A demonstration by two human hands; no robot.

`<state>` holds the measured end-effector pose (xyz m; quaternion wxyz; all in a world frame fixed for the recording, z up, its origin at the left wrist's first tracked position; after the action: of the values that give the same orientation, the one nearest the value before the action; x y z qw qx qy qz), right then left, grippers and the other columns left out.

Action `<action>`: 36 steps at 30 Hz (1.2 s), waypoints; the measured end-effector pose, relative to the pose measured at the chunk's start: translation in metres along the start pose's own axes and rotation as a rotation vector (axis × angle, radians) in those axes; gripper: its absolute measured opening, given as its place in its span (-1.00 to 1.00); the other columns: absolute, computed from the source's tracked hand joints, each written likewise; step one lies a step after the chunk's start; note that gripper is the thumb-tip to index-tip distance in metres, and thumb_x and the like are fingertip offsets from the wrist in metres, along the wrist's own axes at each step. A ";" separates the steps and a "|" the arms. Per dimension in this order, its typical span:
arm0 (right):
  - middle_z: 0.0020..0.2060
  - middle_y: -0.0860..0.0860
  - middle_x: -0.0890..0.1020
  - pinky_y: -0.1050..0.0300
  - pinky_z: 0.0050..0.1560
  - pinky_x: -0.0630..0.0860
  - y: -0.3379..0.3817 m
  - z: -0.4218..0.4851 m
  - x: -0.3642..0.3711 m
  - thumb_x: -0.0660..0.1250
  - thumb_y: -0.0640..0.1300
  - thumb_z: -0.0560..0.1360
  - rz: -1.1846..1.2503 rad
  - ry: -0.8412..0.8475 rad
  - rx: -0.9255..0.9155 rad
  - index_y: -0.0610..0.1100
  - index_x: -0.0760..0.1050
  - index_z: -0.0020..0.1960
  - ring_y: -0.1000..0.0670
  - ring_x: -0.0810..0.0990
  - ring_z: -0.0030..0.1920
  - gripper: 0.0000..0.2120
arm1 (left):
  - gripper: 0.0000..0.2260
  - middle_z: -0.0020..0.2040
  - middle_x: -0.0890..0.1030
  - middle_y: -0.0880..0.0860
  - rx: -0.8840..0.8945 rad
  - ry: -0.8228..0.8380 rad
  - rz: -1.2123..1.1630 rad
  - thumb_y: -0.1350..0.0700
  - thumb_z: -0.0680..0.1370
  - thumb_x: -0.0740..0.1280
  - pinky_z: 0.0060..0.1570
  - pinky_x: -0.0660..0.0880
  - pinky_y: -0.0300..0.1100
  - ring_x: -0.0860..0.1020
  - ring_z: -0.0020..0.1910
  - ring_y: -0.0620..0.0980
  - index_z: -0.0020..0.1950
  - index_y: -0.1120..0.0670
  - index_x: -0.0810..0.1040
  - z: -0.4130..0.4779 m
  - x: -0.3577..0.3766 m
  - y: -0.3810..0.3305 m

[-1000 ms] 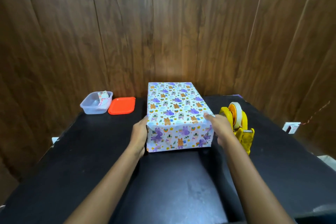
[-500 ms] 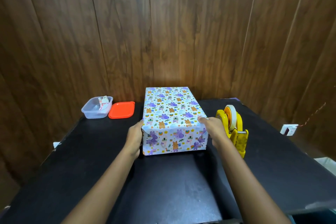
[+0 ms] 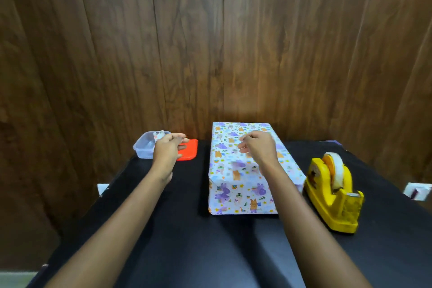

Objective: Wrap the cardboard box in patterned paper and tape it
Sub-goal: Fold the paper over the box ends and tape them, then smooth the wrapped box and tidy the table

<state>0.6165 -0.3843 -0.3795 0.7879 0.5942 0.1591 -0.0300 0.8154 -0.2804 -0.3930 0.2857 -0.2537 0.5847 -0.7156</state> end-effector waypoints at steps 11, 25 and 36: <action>-0.29 -0.15 0.57 0.23 -0.38 0.38 0.026 0.098 0.204 0.15 -0.31 0.50 -0.024 0.439 0.093 -0.14 0.45 -0.32 -0.04 0.50 -0.40 -0.75 | -0.84 -0.22 0.56 0.03 -0.092 -0.167 0.120 0.29 0.57 0.13 -0.29 0.42 -0.28 0.50 -0.26 -0.09 0.00 0.19 0.50 0.133 -0.075 0.026; 0.17 -0.09 0.54 0.06 0.23 0.37 -0.003 0.188 0.352 0.21 -0.15 0.58 -0.858 0.614 -0.284 -0.10 0.48 0.28 -0.09 0.22 0.42 -0.71 | -0.75 -0.16 0.53 0.11 -0.228 -0.110 0.392 0.27 0.55 0.14 -0.16 0.37 -0.15 0.44 -0.19 0.01 -0.27 0.06 0.47 0.249 -0.091 0.109; -0.05 -0.06 0.64 0.09 0.13 0.35 0.001 0.214 0.369 0.19 -0.28 0.41 -0.698 0.594 -0.275 0.01 0.55 -0.32 0.01 0.40 0.16 -0.72 | -0.83 0.04 0.57 0.14 -0.247 -0.108 0.385 0.29 0.55 0.18 -0.07 0.39 -0.18 0.51 -0.06 0.06 0.02 0.15 0.55 0.269 -0.096 0.126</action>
<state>1.0123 -0.5337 -0.4320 0.7224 0.3783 0.5700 -0.1005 1.0850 -0.4182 -0.4696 0.4143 -0.2086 0.6895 -0.5563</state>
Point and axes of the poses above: each hand's wrist, its own z-axis towards the middle knuckle, its own x-axis out of the palm, y = z × x, the point moved 4 cm from there along z, towards the middle knuckle
